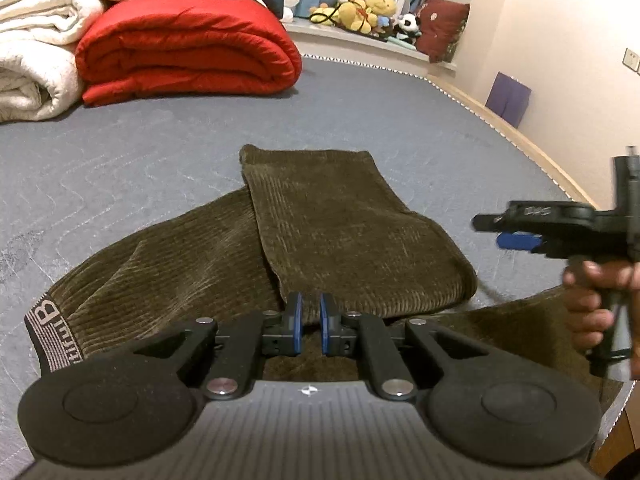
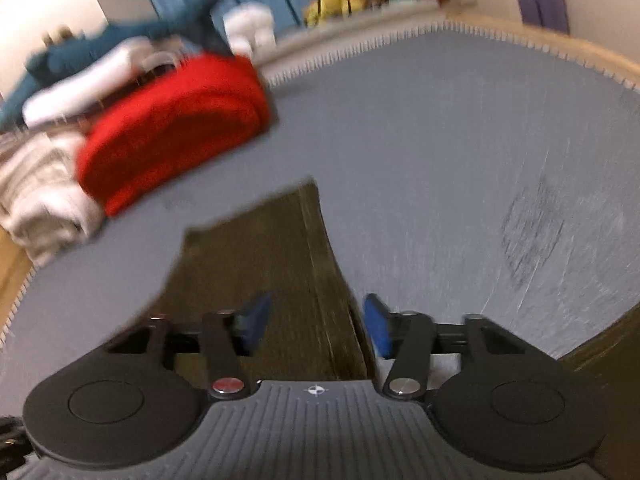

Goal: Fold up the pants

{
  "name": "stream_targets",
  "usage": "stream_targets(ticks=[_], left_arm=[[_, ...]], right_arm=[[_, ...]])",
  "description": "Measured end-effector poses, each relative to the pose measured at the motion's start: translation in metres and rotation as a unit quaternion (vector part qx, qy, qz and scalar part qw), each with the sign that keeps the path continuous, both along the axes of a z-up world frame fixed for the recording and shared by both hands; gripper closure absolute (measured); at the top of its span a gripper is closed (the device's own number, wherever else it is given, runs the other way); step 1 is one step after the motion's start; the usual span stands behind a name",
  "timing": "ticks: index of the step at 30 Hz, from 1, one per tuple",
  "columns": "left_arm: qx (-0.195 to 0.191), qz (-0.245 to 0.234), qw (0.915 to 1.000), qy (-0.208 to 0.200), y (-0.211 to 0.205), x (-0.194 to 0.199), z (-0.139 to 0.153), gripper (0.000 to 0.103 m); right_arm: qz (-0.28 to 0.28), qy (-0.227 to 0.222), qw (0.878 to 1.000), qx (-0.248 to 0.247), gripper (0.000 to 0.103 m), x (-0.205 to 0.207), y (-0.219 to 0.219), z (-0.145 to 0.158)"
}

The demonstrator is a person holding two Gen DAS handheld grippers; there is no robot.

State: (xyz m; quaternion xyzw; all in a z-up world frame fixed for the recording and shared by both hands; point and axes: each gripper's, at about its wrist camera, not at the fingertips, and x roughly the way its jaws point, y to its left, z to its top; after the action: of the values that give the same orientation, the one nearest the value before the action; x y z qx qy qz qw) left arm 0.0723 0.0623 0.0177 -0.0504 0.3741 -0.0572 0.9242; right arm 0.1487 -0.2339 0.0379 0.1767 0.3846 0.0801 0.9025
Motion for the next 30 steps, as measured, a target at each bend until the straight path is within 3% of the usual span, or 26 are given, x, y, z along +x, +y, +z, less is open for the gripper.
stream_targets(ticks=[8,11,12,13,14,15,18,21,22,24,26,28,30], left_arm=[[0.008,-0.001,0.9999,0.014,-0.003,0.007,-0.009,0.089],[0.009,-0.003,0.9998,0.017,-0.005,0.009,-0.011,0.089],[0.009,-0.003,0.9998,0.017,-0.005,0.008,-0.011,0.088],[0.009,-0.004,0.9998,0.016,-0.006,0.008,-0.010,0.088],[0.010,-0.005,0.9998,0.015,-0.006,0.007,-0.010,0.088],[0.011,-0.005,0.9998,0.014,-0.006,0.007,-0.010,0.088],[0.013,-0.004,0.9998,0.014,-0.004,0.004,-0.010,0.088],[0.009,0.002,0.9999,0.013,0.002,0.003,-0.009,0.088],[0.008,0.004,0.9999,0.013,0.004,0.002,-0.008,0.088],[0.006,0.007,0.9999,0.013,0.006,0.002,-0.008,0.088],[0.007,0.008,0.9998,0.016,0.007,0.003,-0.010,0.088],[0.005,0.010,0.9998,0.019,0.007,0.004,-0.010,0.088],[0.000,0.013,0.9997,0.020,0.008,0.004,-0.010,0.084]], right_arm=[[0.032,0.057,0.995,-0.074,0.043,0.017,0.035,-0.042],[0.057,0.050,0.992,-0.103,0.047,0.011,0.048,-0.042],[0.068,0.038,0.990,-0.118,0.063,0.007,0.054,-0.040],[0.075,0.030,0.988,-0.132,0.073,0.006,0.058,-0.035],[0.084,0.017,0.985,-0.151,0.090,0.002,0.063,-0.030],[0.093,0.006,0.984,-0.153,0.092,-0.002,0.066,-0.025],[0.130,-0.037,0.980,-0.146,0.095,-0.018,0.075,0.004],[0.208,-0.106,0.963,-0.131,0.096,-0.049,0.089,0.044],[0.244,-0.113,0.956,-0.115,0.096,-0.058,0.092,0.054],[0.342,-0.103,0.930,-0.085,0.101,-0.077,0.097,0.062],[0.385,-0.078,0.917,-0.069,0.102,-0.086,0.099,0.053],[0.367,-0.047,0.926,-0.079,0.100,-0.082,0.100,0.040],[0.336,-0.027,0.940,-0.051,0.095,-0.070,0.094,0.035]])
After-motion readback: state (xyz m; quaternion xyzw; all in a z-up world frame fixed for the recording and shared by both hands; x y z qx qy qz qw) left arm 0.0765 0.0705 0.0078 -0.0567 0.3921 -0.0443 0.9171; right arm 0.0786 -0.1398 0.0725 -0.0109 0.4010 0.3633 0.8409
